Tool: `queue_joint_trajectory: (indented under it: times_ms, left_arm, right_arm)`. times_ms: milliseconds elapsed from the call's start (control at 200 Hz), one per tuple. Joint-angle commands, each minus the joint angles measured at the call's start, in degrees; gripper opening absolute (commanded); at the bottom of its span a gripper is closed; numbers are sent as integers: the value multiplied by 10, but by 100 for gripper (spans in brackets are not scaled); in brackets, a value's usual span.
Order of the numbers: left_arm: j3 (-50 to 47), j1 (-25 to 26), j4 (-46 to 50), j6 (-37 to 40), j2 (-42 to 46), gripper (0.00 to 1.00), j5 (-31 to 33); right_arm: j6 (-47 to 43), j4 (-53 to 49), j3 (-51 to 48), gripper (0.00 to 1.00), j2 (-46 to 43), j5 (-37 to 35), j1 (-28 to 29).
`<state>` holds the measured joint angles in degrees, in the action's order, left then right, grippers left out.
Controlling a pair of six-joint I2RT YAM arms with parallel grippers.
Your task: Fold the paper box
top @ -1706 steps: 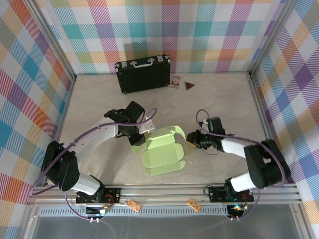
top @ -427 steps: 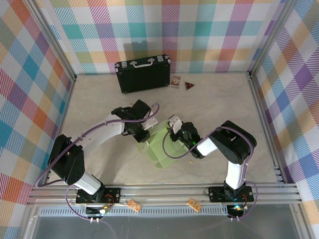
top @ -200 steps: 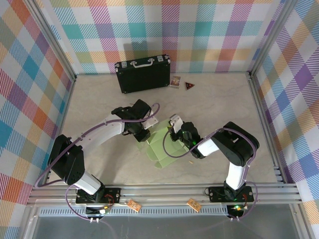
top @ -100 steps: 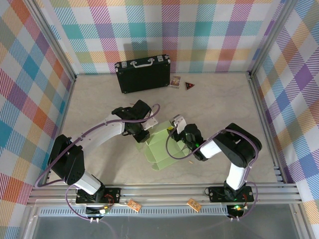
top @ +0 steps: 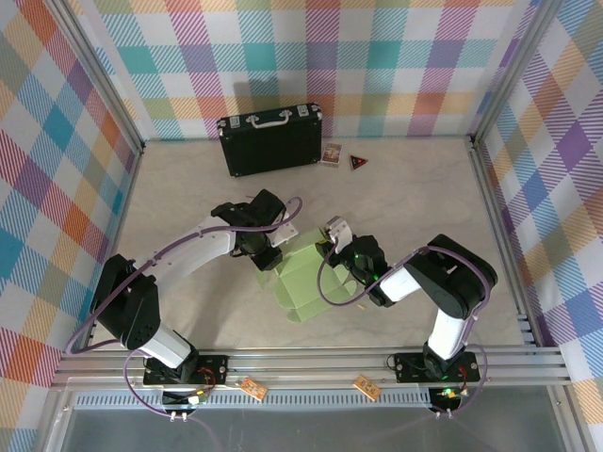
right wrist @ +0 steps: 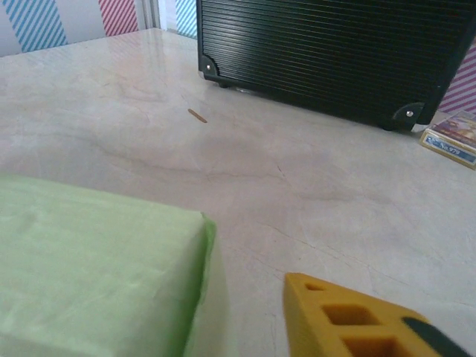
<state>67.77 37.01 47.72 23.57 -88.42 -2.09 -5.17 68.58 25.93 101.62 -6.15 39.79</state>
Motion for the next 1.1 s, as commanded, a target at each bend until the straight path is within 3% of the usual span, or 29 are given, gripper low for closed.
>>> queue_joint_trajectory:
  times_ms: [0,235,370,470,565,705,900,1095]
  left_arm:
    - [3,5,20,6,4,20,-8]
    - [5,5,21,6,6,20,-12]
    - [2,6,21,6,6,20,-9]
    - [2,6,20,5,5,20,-5]
    - [2,5,19,4,4,20,3]
    - [0,5,17,9,-1,20,10]
    - [7,4,23,25,-12,19,16]
    - [18,5,32,52,-17,20,21]
  right_arm:
    - [0,27,12,26,-5,-2,-2]
    - [1,8,19,0,-8,-18,-2]
    - [10,-4,25,0,-9,-29,-2]
    - [13,-5,20,46,-16,-34,-2]
    - [14,-25,6,64,-42,-31,-2]
    - [15,-125,-11,69,-111,-8,-2]
    - [-27,-318,10,76,-225,108,-2]
    - [-77,-585,70,78,-307,215,-2]
